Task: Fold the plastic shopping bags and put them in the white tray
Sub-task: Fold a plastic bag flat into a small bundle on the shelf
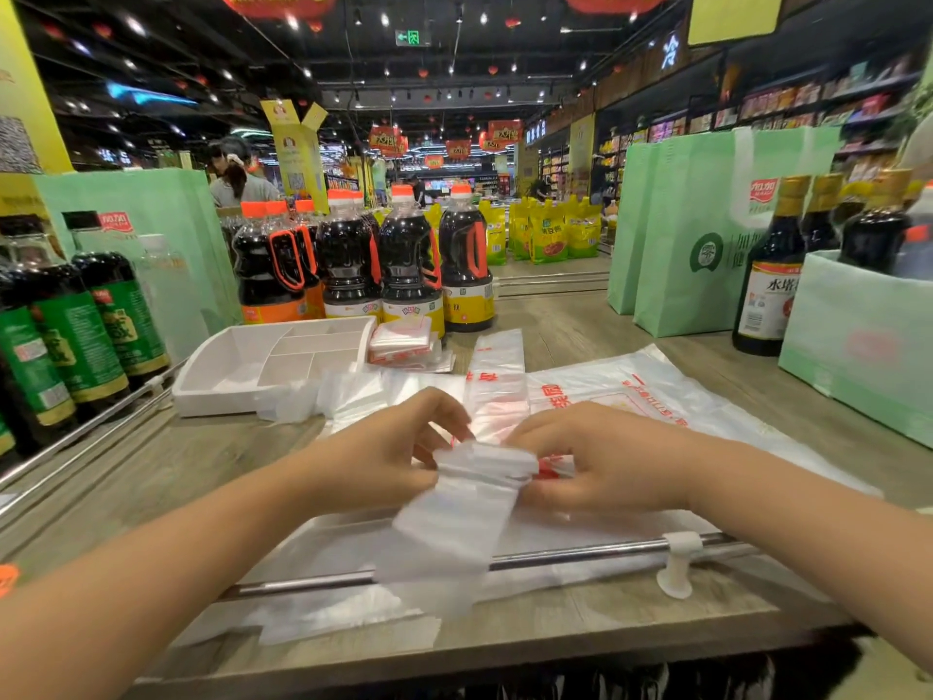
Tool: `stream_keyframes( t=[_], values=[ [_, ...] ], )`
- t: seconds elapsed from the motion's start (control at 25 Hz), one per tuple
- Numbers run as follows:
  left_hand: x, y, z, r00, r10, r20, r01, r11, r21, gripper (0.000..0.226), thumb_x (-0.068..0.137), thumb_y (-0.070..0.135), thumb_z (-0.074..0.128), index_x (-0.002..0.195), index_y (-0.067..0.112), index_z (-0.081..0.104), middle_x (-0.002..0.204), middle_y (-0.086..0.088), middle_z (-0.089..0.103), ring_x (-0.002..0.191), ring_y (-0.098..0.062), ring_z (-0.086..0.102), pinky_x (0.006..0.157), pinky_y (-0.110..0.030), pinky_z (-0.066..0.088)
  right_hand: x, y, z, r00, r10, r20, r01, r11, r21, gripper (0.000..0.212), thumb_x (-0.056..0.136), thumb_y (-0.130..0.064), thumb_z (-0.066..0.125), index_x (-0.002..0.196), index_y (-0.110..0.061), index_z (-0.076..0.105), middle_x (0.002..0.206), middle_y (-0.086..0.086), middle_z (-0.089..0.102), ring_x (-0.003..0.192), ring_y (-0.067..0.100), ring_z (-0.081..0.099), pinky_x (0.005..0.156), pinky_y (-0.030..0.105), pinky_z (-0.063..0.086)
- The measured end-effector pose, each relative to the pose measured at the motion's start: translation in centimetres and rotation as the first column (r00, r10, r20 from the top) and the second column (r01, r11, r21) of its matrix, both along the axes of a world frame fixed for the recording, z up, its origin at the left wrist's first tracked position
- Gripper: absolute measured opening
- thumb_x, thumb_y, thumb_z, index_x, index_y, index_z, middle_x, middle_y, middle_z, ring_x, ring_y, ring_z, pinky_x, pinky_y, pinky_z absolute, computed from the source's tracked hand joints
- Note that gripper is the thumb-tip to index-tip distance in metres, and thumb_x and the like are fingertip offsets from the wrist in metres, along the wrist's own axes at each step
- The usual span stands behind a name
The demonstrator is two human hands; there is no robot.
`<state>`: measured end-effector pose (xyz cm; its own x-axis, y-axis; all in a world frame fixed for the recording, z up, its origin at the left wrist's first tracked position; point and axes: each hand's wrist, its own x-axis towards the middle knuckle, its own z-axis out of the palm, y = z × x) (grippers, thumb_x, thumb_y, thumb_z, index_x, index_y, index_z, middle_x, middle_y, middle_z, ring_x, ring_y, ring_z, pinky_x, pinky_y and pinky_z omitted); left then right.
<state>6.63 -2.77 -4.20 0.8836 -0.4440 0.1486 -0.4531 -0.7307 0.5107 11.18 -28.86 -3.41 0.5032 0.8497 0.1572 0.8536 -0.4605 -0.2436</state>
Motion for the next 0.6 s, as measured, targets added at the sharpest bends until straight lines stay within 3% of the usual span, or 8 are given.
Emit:
stream_keyframes(
  t=[0.16, 0.4, 0.6],
  values=[
    [-0.1, -0.2, 0.5, 0.991, -0.127, -0.040, 0.128, 0.992, 0.010, 0.031, 0.076, 0.025, 0.079, 0.103, 0.027, 0.065, 0.113, 0.009, 0.064, 0.113, -0.016, 0.061, 0.102, -0.037, 0.047, -0.5, -0.4, 0.0, 0.999, 0.032, -0.017, -0.032, 0.999, -0.001, 0.027, 0.093, -0.047, 0.062, 0.115, -0.037, 0.071, 0.116, -0.016, 0.067, 0.106, 0.004, 0.063, 0.091, 0.033, 0.051],
    [-1.5, -0.4, 1.0, 0.962, -0.273, 0.001, 0.272, 0.960, 0.060, 0.038, 0.084, 0.027, 0.080, 0.121, 0.025, 0.070, 0.130, 0.012, 0.061, 0.126, -0.011, 0.055, 0.108, -0.029, 0.039, -0.8, -1.1, 0.3, 0.998, 0.054, 0.008, -0.053, 0.988, -0.144, 0.054, 0.091, -0.060, 0.055, 0.140, -0.038, 0.055, 0.148, -0.019, 0.046, 0.132, -0.005, 0.041, 0.111, 0.014, 0.029],
    [-1.3, -0.5, 0.4, 0.965, -0.243, 0.099, 0.240, 0.970, 0.046, 0.035, 0.086, 0.033, 0.079, 0.118, 0.033, 0.066, 0.119, 0.014, 0.066, 0.115, -0.012, 0.062, 0.098, -0.030, 0.048, -0.9, -1.2, 0.0, 0.998, 0.037, 0.043, -0.030, 0.987, -0.158, 0.058, 0.094, -0.055, 0.056, 0.145, -0.028, 0.051, 0.155, -0.013, 0.040, 0.138, -0.001, 0.036, 0.104, 0.002, 0.018]
  ],
)
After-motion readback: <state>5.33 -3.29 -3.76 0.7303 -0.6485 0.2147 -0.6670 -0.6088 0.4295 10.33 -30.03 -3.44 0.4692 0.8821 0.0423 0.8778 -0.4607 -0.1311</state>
